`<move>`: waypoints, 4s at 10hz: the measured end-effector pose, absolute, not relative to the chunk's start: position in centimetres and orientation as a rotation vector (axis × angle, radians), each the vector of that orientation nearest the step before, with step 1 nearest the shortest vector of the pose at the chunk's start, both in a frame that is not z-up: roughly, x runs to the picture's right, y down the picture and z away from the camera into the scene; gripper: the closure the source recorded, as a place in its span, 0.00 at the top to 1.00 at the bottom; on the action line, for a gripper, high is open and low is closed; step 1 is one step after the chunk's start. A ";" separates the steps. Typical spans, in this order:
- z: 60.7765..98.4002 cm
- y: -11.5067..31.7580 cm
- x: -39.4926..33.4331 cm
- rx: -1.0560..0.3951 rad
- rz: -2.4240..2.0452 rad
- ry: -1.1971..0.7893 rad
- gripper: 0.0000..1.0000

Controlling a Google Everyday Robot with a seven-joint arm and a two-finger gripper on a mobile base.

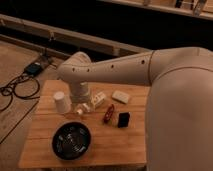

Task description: Place the ceramic cup over the eraser

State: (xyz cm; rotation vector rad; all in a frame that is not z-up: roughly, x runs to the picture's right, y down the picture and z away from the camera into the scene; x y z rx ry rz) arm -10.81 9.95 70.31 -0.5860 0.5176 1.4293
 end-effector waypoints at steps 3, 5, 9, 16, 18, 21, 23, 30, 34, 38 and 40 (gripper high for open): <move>71.1 9.3 -14.3 -0.605 1.303 0.464 0.65; 73.3 9.0 -17.8 -0.643 1.164 0.416 0.65; 77.5 8.4 -21.0 -0.710 1.010 0.339 0.65; 81.0 5.2 -25.2 -0.815 0.918 0.206 0.65; 81.8 5.1 -25.6 -0.815 0.875 0.198 0.65; 83.4 5.2 -25.6 -0.792 0.839 0.213 0.65; 84.0 5.6 -26.1 -0.790 0.822 0.214 0.65; 85.7 6.1 -26.8 -0.763 0.808 0.215 0.18; 83.8 4.1 -25.5 -0.724 0.849 0.202 0.00; 79.6 0.5 -20.1 -0.631 0.948 0.226 0.00; 77.5 -0.3 -15.9 -0.583 1.006 0.281 0.00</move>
